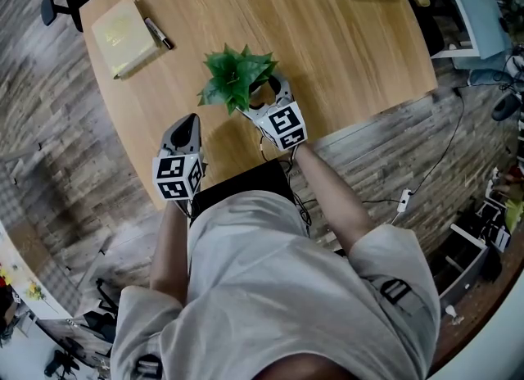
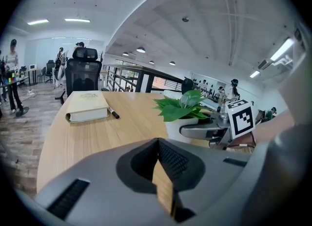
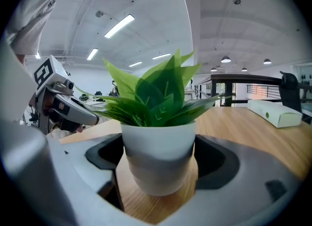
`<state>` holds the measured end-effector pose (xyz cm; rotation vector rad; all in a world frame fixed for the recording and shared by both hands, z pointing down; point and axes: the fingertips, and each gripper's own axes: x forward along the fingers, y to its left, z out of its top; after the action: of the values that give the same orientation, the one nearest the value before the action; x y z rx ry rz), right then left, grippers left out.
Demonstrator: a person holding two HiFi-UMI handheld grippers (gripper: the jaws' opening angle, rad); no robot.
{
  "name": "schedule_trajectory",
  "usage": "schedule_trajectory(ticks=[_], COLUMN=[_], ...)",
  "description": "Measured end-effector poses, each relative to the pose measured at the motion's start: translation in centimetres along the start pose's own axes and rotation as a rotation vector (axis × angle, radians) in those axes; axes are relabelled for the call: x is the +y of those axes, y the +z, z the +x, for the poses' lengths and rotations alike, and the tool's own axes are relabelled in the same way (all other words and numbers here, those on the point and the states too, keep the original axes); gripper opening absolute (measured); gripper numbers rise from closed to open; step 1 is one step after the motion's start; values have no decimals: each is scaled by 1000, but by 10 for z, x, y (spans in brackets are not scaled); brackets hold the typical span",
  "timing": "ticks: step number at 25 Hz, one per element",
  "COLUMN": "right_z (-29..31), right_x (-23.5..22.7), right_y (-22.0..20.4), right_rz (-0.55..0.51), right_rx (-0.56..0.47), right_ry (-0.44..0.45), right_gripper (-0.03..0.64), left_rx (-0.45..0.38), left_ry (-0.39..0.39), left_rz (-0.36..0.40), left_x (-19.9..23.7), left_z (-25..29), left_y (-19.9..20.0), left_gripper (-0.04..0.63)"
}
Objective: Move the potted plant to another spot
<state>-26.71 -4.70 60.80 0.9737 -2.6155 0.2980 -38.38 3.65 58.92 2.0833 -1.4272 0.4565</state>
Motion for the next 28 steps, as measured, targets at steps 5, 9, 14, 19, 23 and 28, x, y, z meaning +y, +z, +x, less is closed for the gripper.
schedule_trajectory(ticks=[5, 9, 14, 19, 23, 28], right_z=[-1, -4, -9, -13, -19, -24], right_x=[1, 3, 4, 4, 2, 4], right_y=[12, 28, 51, 83, 113, 149], right_rz=[6, 0, -2, -12, -31, -42], right_rx=[-28, -60, -106, -161, -209, -270], right_ry=[-1, -2, -9, -13, -14, -11], right_gripper=[457, 457, 456, 456, 456, 456], left_rx=[-15, -34, -54, -83, -141, -206], left_ry=[11, 20, 27, 30, 36, 45], left_rz=[-4, -3, 1, 6, 22, 55], left_x=[3, 7, 12, 14, 13, 16], left_z=[-3, -6, -8, -14, -21, -31], left_y=[4, 11, 21, 36, 64, 98], left_gripper=[12, 12, 12, 12, 12, 12])
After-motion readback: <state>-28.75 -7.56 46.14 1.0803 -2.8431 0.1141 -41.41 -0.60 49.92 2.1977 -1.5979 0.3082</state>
